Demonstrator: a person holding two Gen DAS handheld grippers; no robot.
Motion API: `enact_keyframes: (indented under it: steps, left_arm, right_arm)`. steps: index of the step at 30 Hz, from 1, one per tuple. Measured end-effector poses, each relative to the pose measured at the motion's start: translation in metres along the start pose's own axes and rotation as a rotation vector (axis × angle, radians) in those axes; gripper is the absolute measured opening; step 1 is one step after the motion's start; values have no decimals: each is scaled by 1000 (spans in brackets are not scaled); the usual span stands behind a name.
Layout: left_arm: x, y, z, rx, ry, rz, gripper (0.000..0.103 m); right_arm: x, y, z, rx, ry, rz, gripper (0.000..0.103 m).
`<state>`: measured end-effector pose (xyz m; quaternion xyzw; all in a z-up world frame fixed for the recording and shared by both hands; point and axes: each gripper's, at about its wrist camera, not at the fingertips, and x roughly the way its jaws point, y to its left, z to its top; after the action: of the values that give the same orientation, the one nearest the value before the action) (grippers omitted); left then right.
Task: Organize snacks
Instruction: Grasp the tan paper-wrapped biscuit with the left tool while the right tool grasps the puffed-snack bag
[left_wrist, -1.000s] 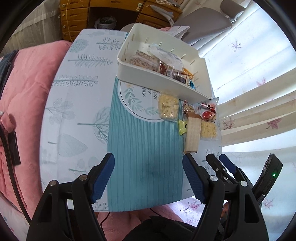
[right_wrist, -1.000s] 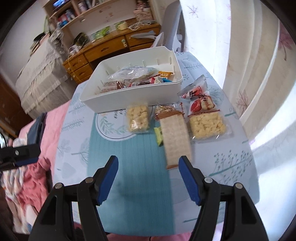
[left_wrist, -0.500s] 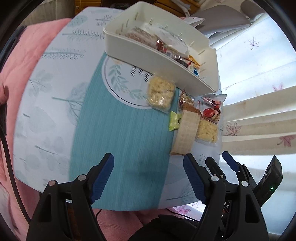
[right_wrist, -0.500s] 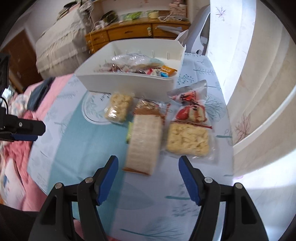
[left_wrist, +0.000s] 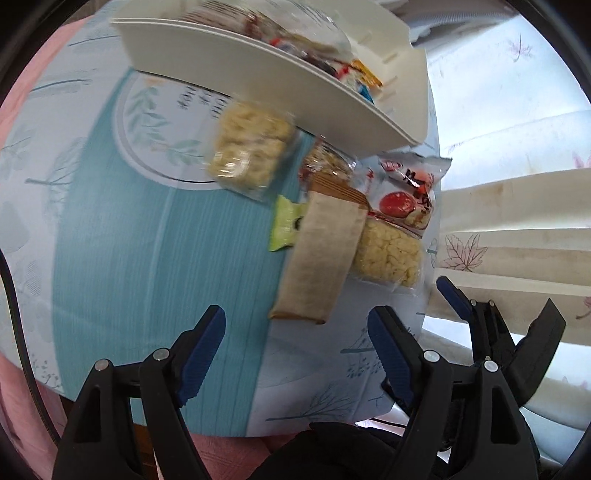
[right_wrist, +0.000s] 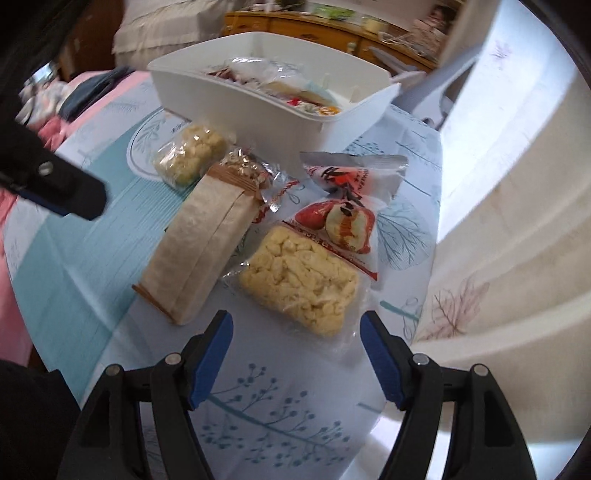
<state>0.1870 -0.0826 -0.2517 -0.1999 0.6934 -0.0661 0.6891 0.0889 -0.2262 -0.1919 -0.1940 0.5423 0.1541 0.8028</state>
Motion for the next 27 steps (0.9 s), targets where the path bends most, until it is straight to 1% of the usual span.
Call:
enact_keyframes:
  steps: [4,8,10,13,17,20,23,27]
  left_arm:
    - [23,-16,12,6,45,18,79]
    - [44,-30,23,19,80,39,79]
    - [52,-35,28,20,95,50,79]
    - [63,-42,36,33,119,66,79]
    - [75,-50,44,40,148,86,80]
    - [85,-58,48,49,175,99,80]
    - [93,-66,52,63,192,137,80]
    - [101,-74,61,33,213,156,80]
  right_arm:
    - [12,1,1,-77,-10,1,75]
    - [21,-2,3,-114,-30,5,76]
    - [24,-5,6,-116,-44,18,76]
    - [29,-10,9,-122,-64,63,76]
    - [35,-14,12,-121,-77,106,82]
    - [37,-17,14,-112,-85,126,83]
    - [40,-19,15,-101,-89,141,84]
    - [43,-19,13,-97,-79,155,84]
